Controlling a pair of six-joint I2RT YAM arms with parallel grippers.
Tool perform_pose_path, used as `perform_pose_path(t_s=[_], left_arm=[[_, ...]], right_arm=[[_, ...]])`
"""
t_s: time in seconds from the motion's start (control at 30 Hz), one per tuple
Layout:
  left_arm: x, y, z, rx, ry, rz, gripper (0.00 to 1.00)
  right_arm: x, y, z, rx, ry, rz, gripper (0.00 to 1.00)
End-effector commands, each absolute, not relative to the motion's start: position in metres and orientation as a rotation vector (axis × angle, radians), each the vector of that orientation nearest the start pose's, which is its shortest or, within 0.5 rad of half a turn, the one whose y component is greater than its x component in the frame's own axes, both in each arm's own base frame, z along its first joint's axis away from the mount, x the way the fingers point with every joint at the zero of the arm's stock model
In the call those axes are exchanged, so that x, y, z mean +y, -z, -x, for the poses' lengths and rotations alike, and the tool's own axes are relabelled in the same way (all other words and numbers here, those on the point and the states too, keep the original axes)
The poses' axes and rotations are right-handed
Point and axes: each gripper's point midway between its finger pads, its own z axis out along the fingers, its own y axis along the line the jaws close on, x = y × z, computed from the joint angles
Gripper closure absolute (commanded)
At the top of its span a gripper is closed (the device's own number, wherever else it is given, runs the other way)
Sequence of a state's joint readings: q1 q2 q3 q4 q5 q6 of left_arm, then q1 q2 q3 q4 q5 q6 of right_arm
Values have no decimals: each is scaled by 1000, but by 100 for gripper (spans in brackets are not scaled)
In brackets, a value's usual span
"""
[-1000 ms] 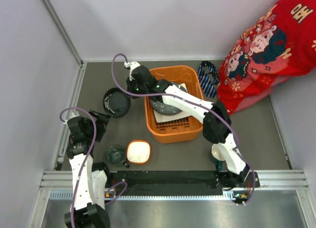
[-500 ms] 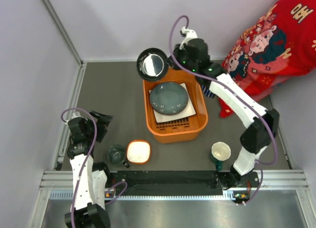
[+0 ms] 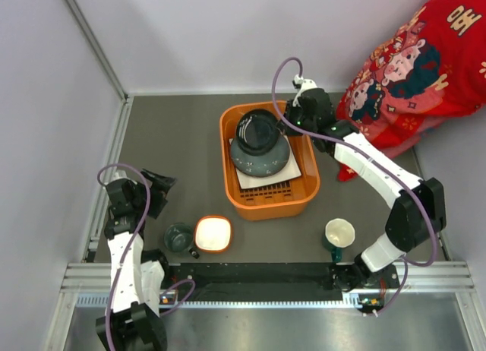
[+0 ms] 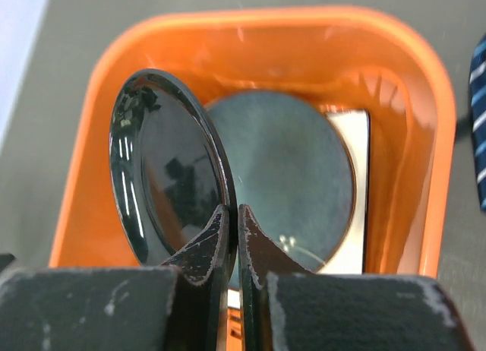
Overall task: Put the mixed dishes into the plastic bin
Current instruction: Place the plate in the plastic bin.
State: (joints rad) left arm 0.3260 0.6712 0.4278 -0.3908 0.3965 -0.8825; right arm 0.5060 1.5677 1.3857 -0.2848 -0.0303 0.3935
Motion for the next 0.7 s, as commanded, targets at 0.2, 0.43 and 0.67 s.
perform_pose_path(t_s=[0.2,0.43,0.67], left_arm=[[-21,-135,-262,1949,784,964,1],[-24,-139,-265,1947,805,921,1],[-25,-139,-266,1961,809,902,1]], right_arm=[[236,-240,-403,2065,-595,92,100],[241,-214,-415,2110,-622,26,100],[247,-193,-429,2124,-642,-40,100]])
